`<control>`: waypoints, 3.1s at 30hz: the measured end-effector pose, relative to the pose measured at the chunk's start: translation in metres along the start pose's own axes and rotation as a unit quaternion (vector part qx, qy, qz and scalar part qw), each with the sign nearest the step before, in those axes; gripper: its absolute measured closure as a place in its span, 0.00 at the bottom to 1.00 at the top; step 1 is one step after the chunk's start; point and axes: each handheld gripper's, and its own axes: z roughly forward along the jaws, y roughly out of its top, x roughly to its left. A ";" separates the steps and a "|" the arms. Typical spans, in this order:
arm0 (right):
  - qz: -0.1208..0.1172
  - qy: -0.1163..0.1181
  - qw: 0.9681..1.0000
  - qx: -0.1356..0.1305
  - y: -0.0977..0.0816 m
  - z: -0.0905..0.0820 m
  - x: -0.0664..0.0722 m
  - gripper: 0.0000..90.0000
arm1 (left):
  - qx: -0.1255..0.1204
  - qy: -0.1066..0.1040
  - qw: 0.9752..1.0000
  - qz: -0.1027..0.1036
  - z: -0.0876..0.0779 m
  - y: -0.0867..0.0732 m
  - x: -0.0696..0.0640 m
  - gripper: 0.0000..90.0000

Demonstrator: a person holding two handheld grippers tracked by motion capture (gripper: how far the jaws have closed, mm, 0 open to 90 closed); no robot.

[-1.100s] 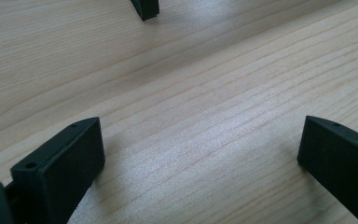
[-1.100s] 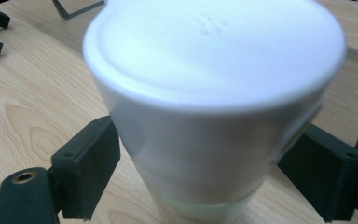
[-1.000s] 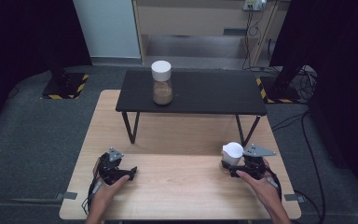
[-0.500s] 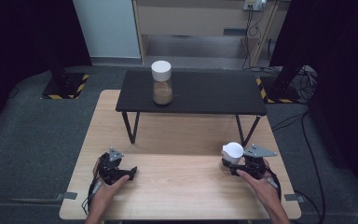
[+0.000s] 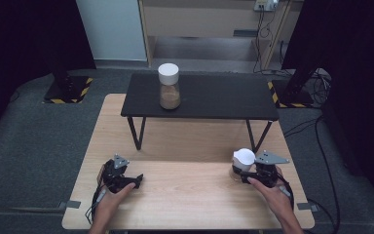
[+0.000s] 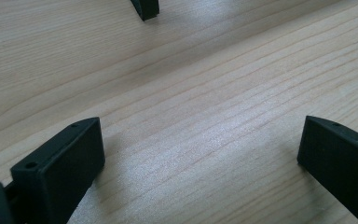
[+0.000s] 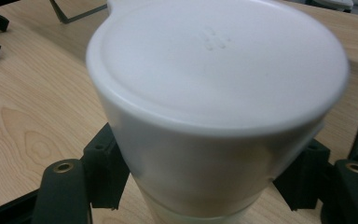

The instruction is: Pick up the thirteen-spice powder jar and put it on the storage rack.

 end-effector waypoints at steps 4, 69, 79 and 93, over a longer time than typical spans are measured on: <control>0.001 0.008 1.000 -0.003 0.000 -0.002 -0.004 0.35 | 0.000 0.000 1.000 0.000 0.000 0.000 0.000 0.00; -0.055 0.084 0.995 -0.001 0.121 -0.052 -0.036 0.35 | 0.000 0.000 1.000 0.000 0.000 0.000 0.000 0.00; -0.051 0.093 0.994 -0.010 0.141 -0.059 -0.040 0.35 | 0.000 0.000 1.000 0.000 0.000 0.000 0.000 0.00; -0.059 0.086 0.994 -0.010 0.182 -0.066 -0.041 0.35 | 0.000 0.000 1.000 0.000 0.000 0.000 0.000 0.00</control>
